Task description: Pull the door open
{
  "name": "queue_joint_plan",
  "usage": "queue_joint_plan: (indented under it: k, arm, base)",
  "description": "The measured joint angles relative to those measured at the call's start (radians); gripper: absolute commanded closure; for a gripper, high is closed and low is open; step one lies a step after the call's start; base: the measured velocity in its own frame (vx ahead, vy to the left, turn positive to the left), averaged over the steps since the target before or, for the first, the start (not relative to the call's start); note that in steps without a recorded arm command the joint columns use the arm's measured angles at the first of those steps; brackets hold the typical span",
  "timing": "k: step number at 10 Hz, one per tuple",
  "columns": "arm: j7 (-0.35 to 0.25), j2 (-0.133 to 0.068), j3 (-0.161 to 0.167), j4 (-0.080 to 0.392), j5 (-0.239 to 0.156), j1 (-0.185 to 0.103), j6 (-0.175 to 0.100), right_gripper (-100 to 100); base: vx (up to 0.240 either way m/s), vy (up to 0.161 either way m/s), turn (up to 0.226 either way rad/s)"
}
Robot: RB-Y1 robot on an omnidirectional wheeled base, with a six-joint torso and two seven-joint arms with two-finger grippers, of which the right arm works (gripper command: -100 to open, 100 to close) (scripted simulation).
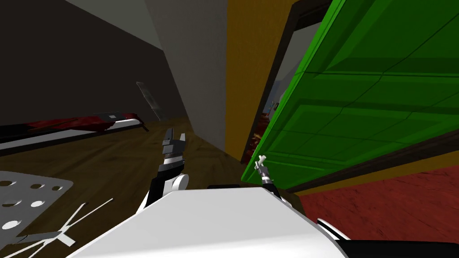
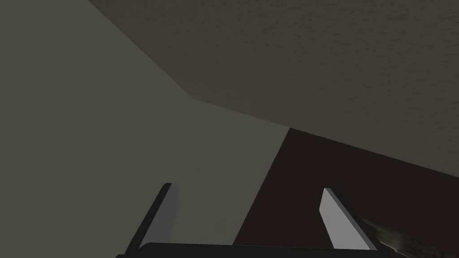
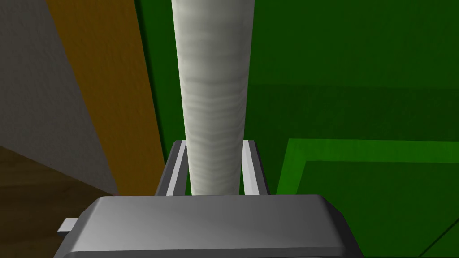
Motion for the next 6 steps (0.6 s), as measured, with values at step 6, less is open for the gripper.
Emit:
queue_joint_plan:
  k: [6]
  arm:
    - [-0.064,-0.055,0.077,0.0,0.026,0.031,-0.068,100]
  base:
    - [-0.243,-0.052,0.148]
